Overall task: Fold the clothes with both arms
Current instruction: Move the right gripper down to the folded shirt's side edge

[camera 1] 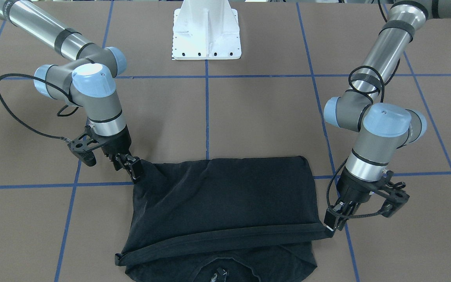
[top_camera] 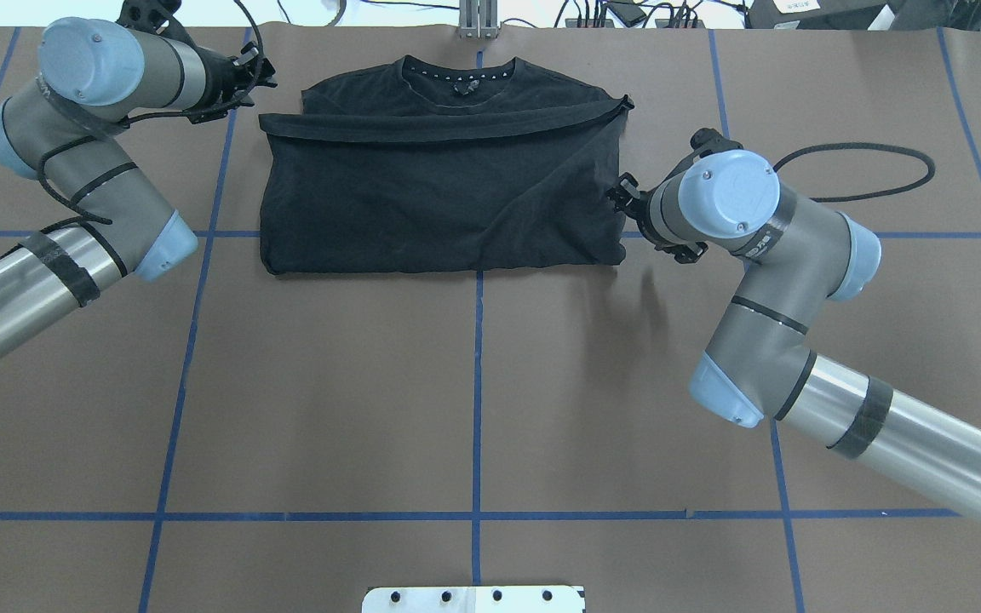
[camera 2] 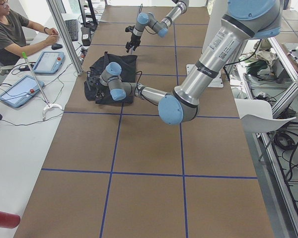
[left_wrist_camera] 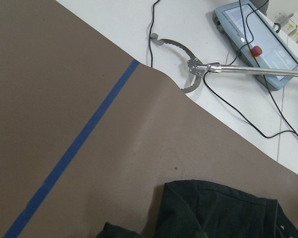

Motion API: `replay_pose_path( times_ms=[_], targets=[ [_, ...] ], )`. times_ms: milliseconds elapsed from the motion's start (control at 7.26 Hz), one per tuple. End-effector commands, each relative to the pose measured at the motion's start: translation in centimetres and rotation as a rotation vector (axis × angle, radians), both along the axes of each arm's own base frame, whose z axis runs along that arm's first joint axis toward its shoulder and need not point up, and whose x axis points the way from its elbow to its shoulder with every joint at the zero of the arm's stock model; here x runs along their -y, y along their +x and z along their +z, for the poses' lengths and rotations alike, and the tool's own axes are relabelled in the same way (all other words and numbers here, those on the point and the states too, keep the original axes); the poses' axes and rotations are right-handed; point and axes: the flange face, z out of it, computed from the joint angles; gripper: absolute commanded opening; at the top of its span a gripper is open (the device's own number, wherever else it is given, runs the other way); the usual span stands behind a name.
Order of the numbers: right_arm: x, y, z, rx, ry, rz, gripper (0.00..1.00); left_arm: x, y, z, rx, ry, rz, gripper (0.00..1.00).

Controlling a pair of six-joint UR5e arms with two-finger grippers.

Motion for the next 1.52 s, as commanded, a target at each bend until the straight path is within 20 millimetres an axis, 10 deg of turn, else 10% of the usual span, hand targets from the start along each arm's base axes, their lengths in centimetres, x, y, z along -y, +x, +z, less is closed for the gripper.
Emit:
replay_pose_path(
  times_ms=[0,413,826,1377],
  targets=[
    [-2.6,-2.4,0.2,0.007,-0.014,0.027,0.85,0.0,-0.1,-0.2,0.0,0.003,-0.003,0.51],
    [-3.5,-3.2,0.2,0.002,-0.008,0.021,0.78,0.0,-0.1,-0.2,0.0,0.002,-0.003,0.51],
    [-4.0,-3.6,-0.2,0.018,-0.02,0.04,0.0,0.0,-0.1,-0.2,-0.001,0.0,-0.005,0.51],
    [-6.9,0.5,-2.1,0.022,-0.039,-0.001,0.0,-0.1,-0.1,-0.4,-0.007,0.0,-0.005,0.51]
  ],
)
